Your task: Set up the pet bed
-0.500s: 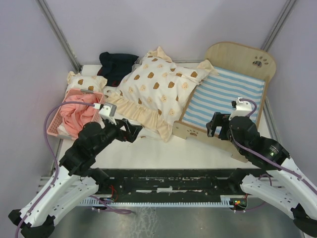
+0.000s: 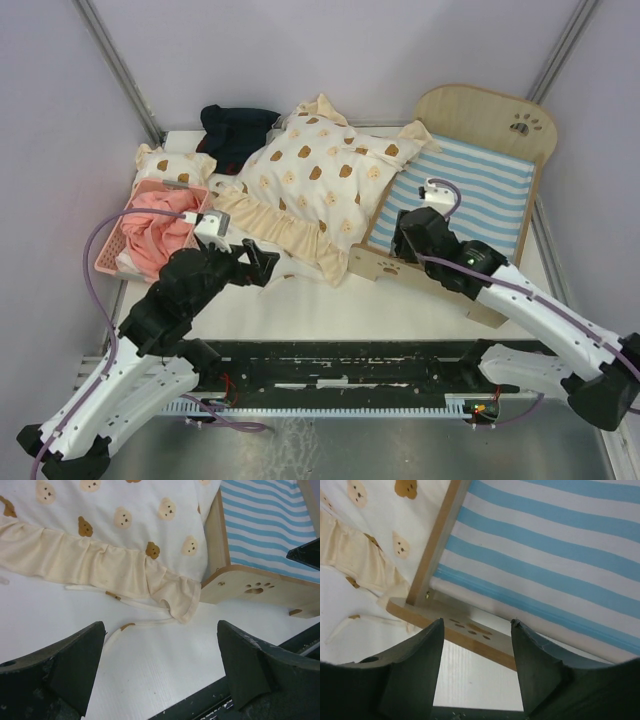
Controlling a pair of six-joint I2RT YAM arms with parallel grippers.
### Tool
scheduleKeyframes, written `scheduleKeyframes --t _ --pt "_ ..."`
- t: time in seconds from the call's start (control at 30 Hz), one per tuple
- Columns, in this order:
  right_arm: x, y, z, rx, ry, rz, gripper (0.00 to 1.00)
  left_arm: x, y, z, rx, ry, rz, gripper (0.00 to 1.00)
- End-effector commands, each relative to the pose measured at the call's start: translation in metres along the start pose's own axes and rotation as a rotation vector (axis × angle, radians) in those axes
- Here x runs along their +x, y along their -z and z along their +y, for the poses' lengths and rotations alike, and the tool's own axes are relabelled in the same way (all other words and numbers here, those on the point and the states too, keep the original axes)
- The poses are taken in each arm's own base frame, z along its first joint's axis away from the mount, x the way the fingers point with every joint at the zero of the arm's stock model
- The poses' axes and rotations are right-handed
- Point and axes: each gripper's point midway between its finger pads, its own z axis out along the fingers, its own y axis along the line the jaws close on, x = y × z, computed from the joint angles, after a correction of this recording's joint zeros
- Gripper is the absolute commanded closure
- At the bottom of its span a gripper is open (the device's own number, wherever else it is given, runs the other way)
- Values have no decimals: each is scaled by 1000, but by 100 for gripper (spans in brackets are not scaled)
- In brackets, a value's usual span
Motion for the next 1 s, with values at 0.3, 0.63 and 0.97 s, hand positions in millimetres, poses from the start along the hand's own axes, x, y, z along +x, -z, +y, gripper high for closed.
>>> scheduleKeyframes --t 0.3,0.63,0.97 --pt "-44 -76 55 91 -172 -162 46 -12 17 9 -27 30 -102 0" --pt "-27 -134 64 181 -135 -96 54 -15 23 9 -19 23 -131 2" --pt "15 -135 51 199 27 61 79 -13 18 20 -82 9 -121 3"
